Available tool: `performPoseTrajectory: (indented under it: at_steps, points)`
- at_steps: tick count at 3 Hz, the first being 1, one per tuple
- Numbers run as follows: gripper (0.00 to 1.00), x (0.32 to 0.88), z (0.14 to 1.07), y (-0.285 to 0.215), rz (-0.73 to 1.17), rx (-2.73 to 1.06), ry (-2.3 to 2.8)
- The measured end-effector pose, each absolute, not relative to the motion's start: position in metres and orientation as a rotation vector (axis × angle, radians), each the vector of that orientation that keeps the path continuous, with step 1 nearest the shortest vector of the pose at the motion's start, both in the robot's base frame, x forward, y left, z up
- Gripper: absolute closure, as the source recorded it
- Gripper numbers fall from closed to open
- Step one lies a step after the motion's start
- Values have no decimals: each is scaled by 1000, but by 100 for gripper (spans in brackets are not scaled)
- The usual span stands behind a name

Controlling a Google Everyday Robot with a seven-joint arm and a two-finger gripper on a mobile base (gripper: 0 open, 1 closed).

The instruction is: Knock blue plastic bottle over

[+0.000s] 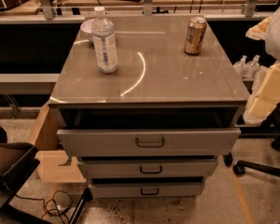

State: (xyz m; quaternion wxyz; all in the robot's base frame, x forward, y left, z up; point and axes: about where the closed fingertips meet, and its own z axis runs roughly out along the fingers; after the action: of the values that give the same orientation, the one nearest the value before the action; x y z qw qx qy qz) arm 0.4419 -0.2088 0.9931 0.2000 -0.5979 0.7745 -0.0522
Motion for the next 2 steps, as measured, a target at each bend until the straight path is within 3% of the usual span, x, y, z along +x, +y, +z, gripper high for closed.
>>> performPoseTrajectory:
  at_steps: [2]
  points:
    - [0, 501, 968, -163, 67, -1388, 2075]
